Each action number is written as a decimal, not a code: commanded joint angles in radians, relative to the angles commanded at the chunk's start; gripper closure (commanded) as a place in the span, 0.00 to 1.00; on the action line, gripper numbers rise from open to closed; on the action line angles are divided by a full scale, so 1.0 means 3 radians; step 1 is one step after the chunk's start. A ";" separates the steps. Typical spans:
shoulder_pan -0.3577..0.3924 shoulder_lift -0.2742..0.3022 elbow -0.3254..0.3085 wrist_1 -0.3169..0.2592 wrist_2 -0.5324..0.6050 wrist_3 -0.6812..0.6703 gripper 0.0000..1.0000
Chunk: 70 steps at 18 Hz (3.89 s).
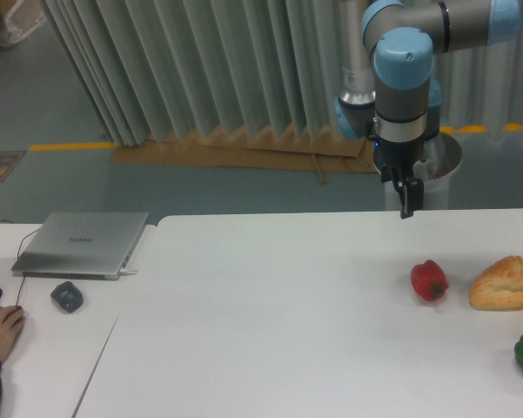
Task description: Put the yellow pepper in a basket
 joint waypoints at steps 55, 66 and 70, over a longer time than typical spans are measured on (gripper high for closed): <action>0.0833 -0.0501 -0.0102 0.1068 0.0277 -0.0780 0.00; 0.0961 -0.0660 -0.0194 0.1626 0.0036 -0.1534 0.00; 0.1002 -0.0660 -0.0250 0.1626 0.0046 -0.1524 0.00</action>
